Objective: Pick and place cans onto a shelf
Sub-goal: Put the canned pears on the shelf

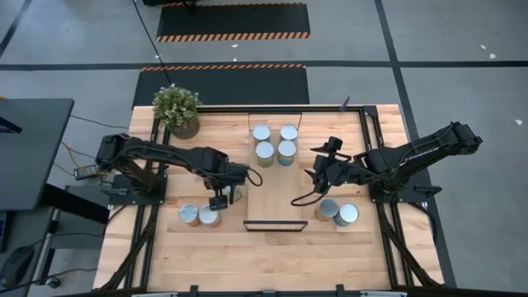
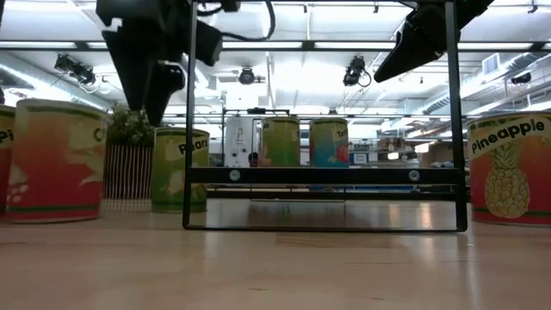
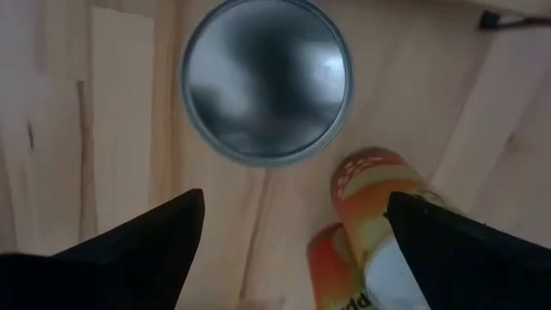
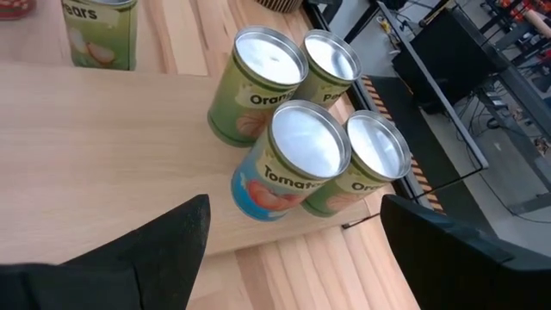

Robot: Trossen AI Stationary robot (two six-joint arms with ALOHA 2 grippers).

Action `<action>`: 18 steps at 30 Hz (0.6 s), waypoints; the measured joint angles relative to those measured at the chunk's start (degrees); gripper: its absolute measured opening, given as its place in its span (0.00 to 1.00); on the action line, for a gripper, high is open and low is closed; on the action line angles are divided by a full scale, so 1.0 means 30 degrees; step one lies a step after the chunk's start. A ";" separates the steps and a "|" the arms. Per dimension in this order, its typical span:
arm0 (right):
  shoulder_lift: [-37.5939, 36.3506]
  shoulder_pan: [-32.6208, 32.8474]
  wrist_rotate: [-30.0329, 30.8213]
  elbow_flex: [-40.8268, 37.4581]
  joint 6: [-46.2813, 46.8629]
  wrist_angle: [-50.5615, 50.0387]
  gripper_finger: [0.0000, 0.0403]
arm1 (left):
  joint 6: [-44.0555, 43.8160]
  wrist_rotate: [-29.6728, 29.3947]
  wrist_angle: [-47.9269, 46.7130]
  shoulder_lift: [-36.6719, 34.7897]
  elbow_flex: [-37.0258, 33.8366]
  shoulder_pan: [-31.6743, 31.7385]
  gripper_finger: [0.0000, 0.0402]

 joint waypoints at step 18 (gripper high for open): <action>0.0000 0.0000 0.0000 0.0000 -0.0156 0.0464 0.87 | -0.2943 -0.0901 0.3181 -0.2024 -0.1745 -0.1975 0.93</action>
